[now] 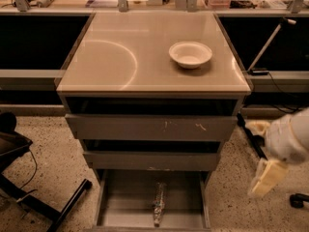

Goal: Pick water bottle from bottom drawer and place on counter

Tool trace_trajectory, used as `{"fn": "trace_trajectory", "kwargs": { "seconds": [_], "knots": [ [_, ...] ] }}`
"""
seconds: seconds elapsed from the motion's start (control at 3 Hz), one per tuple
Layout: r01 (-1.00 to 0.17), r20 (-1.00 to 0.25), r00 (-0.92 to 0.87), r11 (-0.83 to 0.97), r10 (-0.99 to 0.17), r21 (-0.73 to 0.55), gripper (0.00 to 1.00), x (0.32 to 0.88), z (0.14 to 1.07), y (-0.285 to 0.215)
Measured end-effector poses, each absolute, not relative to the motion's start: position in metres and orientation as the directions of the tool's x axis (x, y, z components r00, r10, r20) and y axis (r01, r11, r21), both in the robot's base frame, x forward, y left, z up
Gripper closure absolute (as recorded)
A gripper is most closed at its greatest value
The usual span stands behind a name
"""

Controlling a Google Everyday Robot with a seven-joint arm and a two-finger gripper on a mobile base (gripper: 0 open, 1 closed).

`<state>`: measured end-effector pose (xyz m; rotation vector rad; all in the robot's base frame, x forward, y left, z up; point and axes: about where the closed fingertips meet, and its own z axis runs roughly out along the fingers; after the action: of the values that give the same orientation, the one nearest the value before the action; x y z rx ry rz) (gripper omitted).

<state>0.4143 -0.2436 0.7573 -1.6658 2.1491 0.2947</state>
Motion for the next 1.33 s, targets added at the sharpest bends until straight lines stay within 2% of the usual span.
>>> {"fn": "trace_trajectory", "kwargs": {
  "seconds": [0.67,1.0,1.33],
  "knots": [
    [-0.888,-0.56,-0.425,0.448,-0.711,0.104,0.0,0.395,0.546,-0.265],
    [-0.827,-0.587,-0.523,0.534,-0.618,0.174,0.0,0.392,0.472,-0.275],
    [-0.797,-0.582,-0.575,0.553,-0.575,0.242,0.0,0.39,0.426,-0.27]
  ]
}}
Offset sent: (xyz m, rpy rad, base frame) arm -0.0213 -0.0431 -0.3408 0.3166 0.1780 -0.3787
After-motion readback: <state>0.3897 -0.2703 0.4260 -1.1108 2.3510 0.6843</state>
